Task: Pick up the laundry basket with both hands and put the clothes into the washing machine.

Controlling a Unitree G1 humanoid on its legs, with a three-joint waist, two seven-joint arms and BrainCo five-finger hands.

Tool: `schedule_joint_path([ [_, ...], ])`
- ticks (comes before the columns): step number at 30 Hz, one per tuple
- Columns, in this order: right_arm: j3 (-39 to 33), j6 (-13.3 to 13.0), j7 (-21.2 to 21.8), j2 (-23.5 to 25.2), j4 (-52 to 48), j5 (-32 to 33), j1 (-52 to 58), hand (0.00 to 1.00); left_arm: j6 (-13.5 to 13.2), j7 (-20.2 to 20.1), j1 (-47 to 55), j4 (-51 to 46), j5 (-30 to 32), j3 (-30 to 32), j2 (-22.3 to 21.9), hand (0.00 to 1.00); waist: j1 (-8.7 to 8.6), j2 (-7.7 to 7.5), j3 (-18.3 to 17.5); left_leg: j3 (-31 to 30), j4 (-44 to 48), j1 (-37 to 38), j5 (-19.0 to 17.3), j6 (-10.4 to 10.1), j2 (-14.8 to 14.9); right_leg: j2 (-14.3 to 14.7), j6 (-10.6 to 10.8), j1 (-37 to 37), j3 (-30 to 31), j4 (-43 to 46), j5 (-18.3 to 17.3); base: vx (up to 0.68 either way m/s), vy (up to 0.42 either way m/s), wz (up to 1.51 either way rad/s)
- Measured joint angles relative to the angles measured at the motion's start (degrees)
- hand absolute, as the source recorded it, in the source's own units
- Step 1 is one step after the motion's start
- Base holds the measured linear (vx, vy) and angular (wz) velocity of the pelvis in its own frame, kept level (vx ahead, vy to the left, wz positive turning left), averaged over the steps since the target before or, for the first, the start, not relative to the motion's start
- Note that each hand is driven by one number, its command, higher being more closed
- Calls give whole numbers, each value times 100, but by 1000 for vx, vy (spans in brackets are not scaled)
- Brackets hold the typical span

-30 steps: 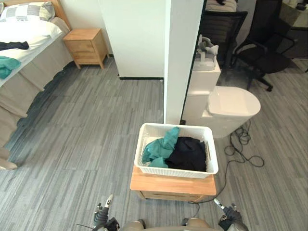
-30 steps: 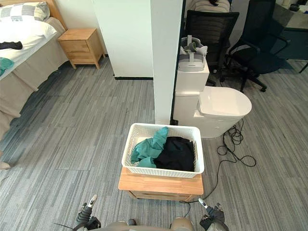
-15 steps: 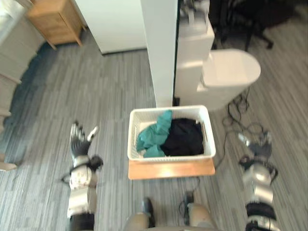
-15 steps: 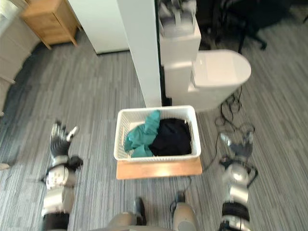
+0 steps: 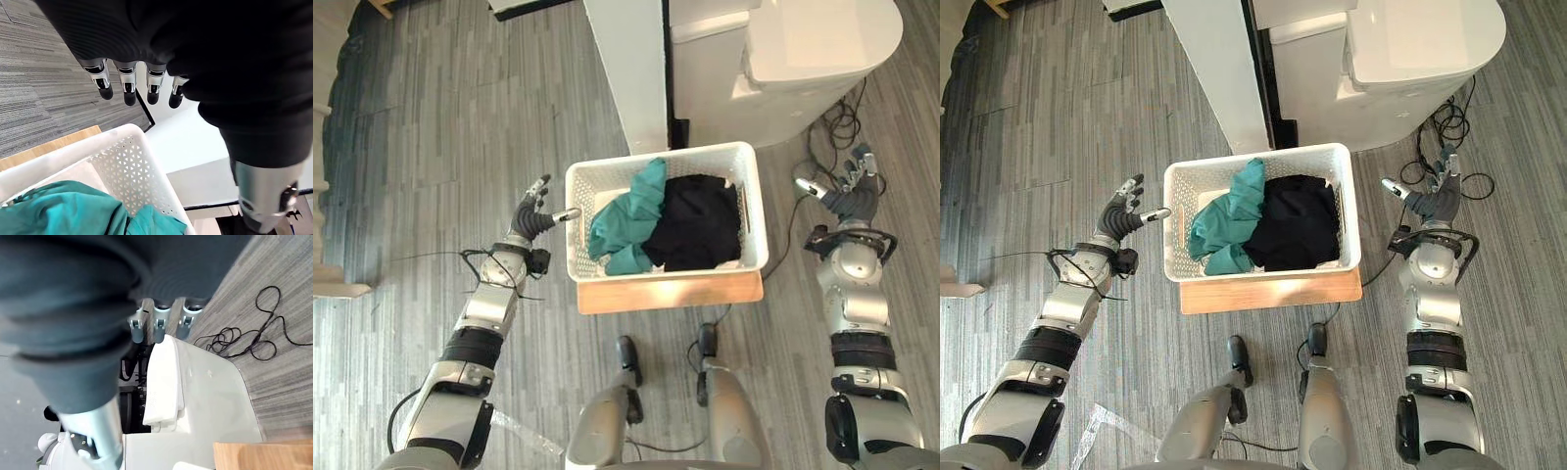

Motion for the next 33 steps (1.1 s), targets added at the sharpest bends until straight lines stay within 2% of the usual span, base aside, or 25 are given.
schedule_joint_path([
  [3, 156, 8, 196, 2, -161, -94, 136, 0, 9, -43, 248, -387, 221, 3, 2, 0, 11, 4, 2, 42, -5, 9, -1, -1, -1, -9, 9, -25, 2, 62, -11, -52, -13, -2],
  [7, 242, 9, 352, 39, -170, -142, 337, 0, 28, -51, 552, -580, 457, 107, 4, 0, 125, 32, 16, 57, -101, 0, -1, -1, -33, -48, 43, -208, 0, 343, -122, -41, -18, 4],
  [9, 246, 8, 427, 91, -174, -114, 417, 0, 114, -33, 865, -734, 510, 367, 2, 0, 143, 33, 23, 65, -116, -23, 0, -2, -65, -92, 53, -306, 0, 498, -183, -18, -15, 6],
  [13, 235, 6, 439, 97, -408, 34, 466, 0, 122, 173, 1169, -1101, 501, 907, 5, 0, 169, 79, 63, 47, -118, -199, 42, 26, -139, -179, 76, -565, 7, 706, -261, 11, -10, 7],
  [18, 225, 2, 387, 147, -760, 2, 470, 0, 119, 318, 1245, -1338, 484, 1241, 3, 0, 258, 81, 201, 74, -114, -385, 61, 4, -148, -190, 76, -802, 34, 789, -261, 10, -5, 0],
  [25, 246, -4, 303, 408, -851, -22, 496, 0, 215, 522, 1140, -1305, 480, 1408, -195, 0, 273, 23, 308, 93, -114, -445, 65, -6, -143, -192, 76, -860, 28, 787, -263, 43, -14, 0],
  [30, 399, -7, 168, 453, -924, 4, 427, 0, 232, 529, 299, -395, 235, 1321, -279, 0, 261, -112, 479, 147, -110, -721, 84, -29, -148, -218, 76, -1176, 35, 889, -259, -4, -19, 3],
  [33, 400, -26, 61, 479, -1156, 43, 386, 0, 231, 531, 6, -121, 93, 1259, -463, 0, 247, -134, 508, 165, -114, -831, 118, -17, -152, -226, 76, -1297, 35, 899, -259, 36, -17, 1],
])
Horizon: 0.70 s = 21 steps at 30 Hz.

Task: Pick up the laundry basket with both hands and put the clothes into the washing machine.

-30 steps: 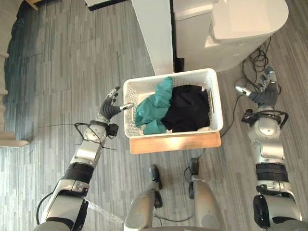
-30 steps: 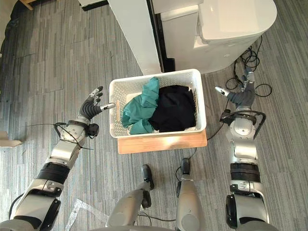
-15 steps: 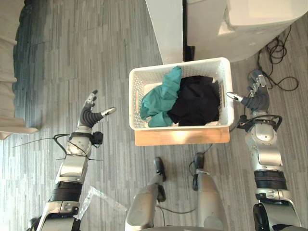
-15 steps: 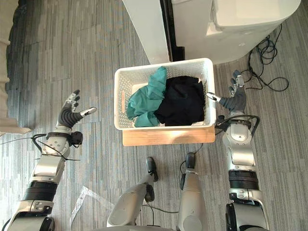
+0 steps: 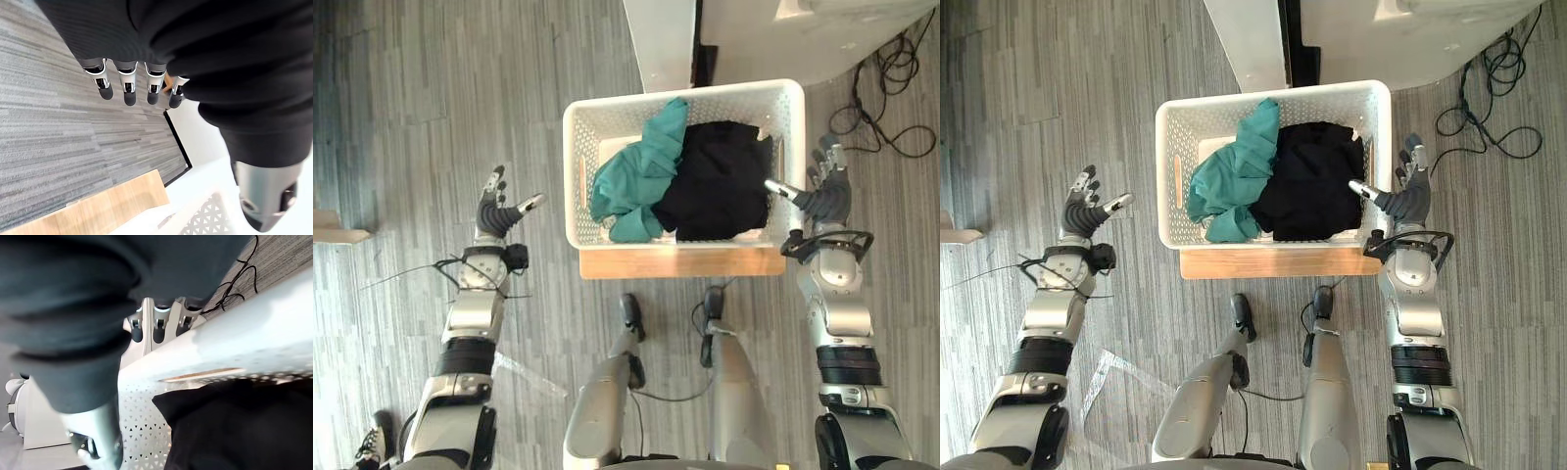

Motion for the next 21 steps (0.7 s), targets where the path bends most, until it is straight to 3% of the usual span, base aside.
schedule_joint_path([
  [5, -16, -76, -238, 7, -600, 57, -203, 0, 0, 38, -357, 141, -36, -172, -59, 0, -51, -59, 150, 77, 8, -147, -1, -3, 10, 12, 0, -166, 32, -7, 0, 50, -22, -3],
  [9, -66, -290, -413, 196, -1251, 212, -34, 0, 65, 161, -544, 142, 18, -149, -127, 0, -145, -194, 252, 130, 7, -401, -2, -3, 23, 33, 23, -402, 71, -58, 40, 53, -19, -4],
  [21, -71, -400, -490, 371, -1713, -19, 396, 0, 124, 253, -810, 87, 91, -130, -278, 0, -125, -197, 253, 152, 6, -446, -4, 0, 43, 32, 91, -349, -21, -219, 96, 44, -9, 1],
])
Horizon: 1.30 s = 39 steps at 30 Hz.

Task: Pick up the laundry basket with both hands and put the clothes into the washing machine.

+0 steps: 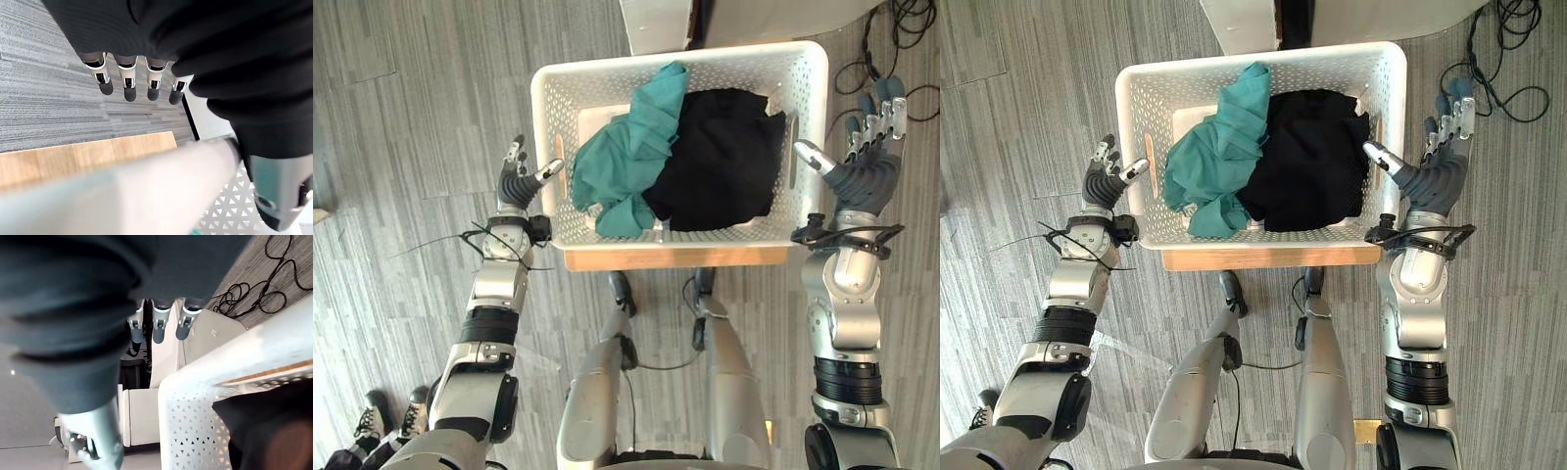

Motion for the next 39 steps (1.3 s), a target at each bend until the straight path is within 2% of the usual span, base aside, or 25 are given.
schedule_joint_path([
  [6, 7, 1, -1, 1, 2, 0, 166, 0, -1, 8, 16, -78, 1, 2, -17, 0, -7, 0, 0, 10, -6, 63, -1, 1, 6, 11, 0, 75, -7, -30, 13, 0, 0, 0],
  [11, -68, 31, 64, 8, 136, -2, 166, 0, 1, 1, 148, -237, 1, 1, -57, 0, -1, 0, 0, 86, 11, 7, 1, 3, 71, 94, -23, 76, 34, -221, 163, 2, -24, -9],
  [17, -617, 646, 154, -33, 1036, -236, -351, 0, 53, 0, 158, -236, 33, 24, -72, 0, -9, -1, -1, 157, 19, 12, 1, 2, 92, 137, -64, 44, 111, -221, 191, 28, -24, -6],
  [19, -782, 676, 355, -95, 1352, 40, -587, 0, 96, -2, 135, -235, 33, 39, -113, 0, -8, -1, -1, 177, 19, 8, 1, 2, 95, 142, -68, 31, 124, -221, 194, 27, -18, -5],
  [22, -846, 779, 880, -401, 1922, 756, -1086, 0, 107, -17, 123, -224, 28, 51, -196, 0, -10, -1, -1, 180, 25, -8, 2, 1, 100, 148, -71, 15, 127, -220, 196, 23, -13, 0],
  [26, -815, 882, 1253, -754, 2360, 1092, -1643, 0, 106, -108, 136, -224, -17, 196, -209, 0, -7, -1, -1, 183, 29, -39, 2, 1, 101, 147, -74, -17, 129, -215, 199, 37, -16, 0],
  [28, -698, 909, 1445, -1051, 2463, 1089, -1885, 0, 105, -128, 153, -224, -32, 253, -208, 0, -1, -1, -1, 184, 28, -39, 2, 1, 101, 148, -74, -17, 128, -216, 199, 40, -13, 0],
  [39, -480, 928, 1664, -1614, 2533, 852, -2213, 0, 101, -222, 260, -238, -40, 252, -178, 0, -14, -11, -6, 189, 27, -39, 2, 1, 112, 157, -102, -17, 120, -241, 308, 28, -10, 0],
])
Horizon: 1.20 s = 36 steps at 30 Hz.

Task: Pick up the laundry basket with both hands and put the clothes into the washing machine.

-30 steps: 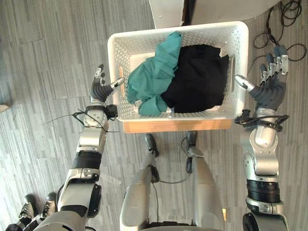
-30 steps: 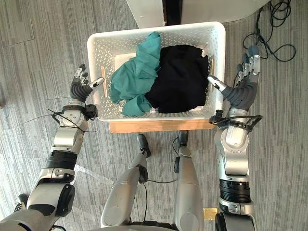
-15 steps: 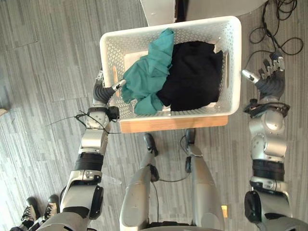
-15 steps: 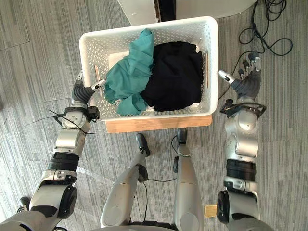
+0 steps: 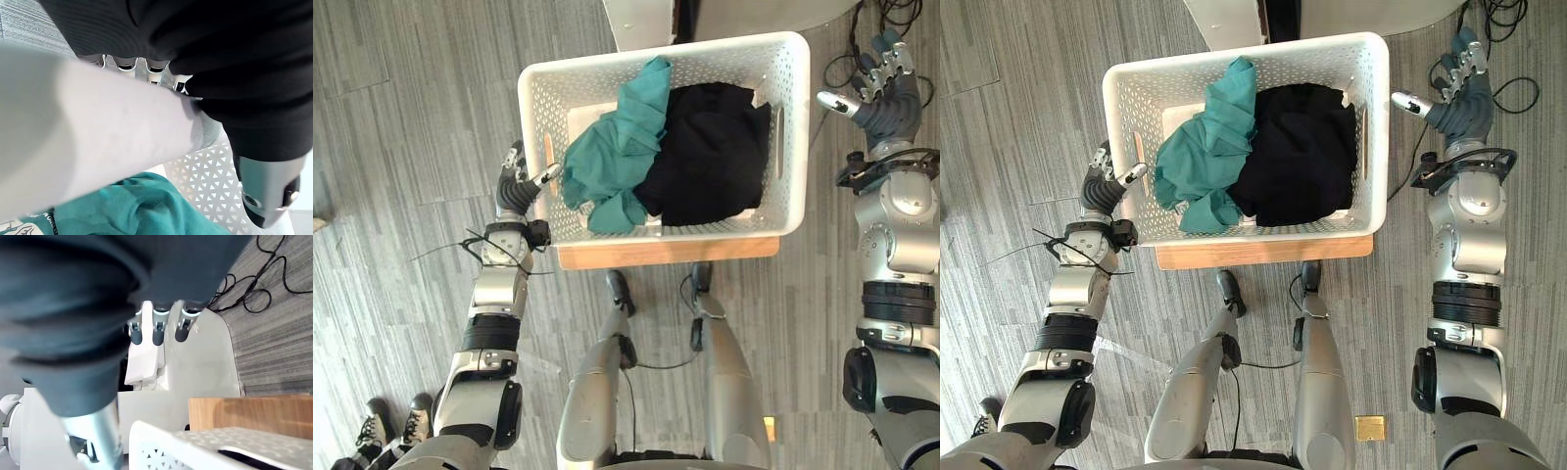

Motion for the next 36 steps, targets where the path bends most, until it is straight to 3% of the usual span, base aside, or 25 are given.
schedule_joint_path([
  [5, 168, 124, 149, -136, 0, -302, -19, 0, -1, -41, 16, -13, 0, -1, 23, 0, -7, -8, -4, 11, 37, -81, 1, 1, 1, 0, 14, 0, 1, -169, 103, 12, -5, -4],
  [10, 402, 296, 564, -135, 15, -858, -18, 0, 0, -55, 14, -42, 8, -13, 23, 0, -5, -8, -4, -23, 95, -118, 24, 29, 23, 0, 14, 1, -44, -159, 103, 12, -19, 2],
  [22, 939, 457, 1092, -133, 303, -906, -116, 0, 5, -152, -21, -238, 29, -93, 17, 0, -3, -9, -5, -190, 77, -182, 128, 35, 43, -12, 13, 10, -206, -135, 103, 28, -21, 7],
  [29, 1062, 479, 1068, -134, 511, -900, -393, 0, 8, -41, -39, -483, 29, -266, -107, 0, 5, -12, -6, -288, 73, -184, 186, -23, 61, -21, 10, 10, -308, -40, 100, 27, -21, 6],
  [30, 1074, 479, 1023, -134, 511, -892, -430, 0, 8, -2, -26, -488, 29, -274, -124, 100, 8, -12, -6, -291, 71, -187, 207, -15, 60, -21, 10, 9, -310, -36, 100, 7, -31, 5],
  [33, 1106, 495, 879, -115, 516, -838, -455, 0, 14, 34, -19, -548, 23, -270, -172, 100, 9, -12, -6, -308, 13, -185, 269, 20, 59, -24, 8, 7, -352, -14, 98, 3, -23, 8],
  [34, 1085, 502, 830, -99, 516, -837, -458, 100, 33, 63, -14, -603, 14, -266, -172, 100, 5, -12, -6, -328, -45, -181, 310, -2, 56, -25, 7, 0, -380, -13, 98, 8, -15, 10],
  [36, 1012, 527, 809, -89, 515, -835, -489, 100, 38, 109, -15, -631, 13, -267, -177, 100, 8, -12, -7, -338, -89, -191, 328, -11, 54, -25, 6, -41, -394, 24, 97, 7, -10, 3],
])
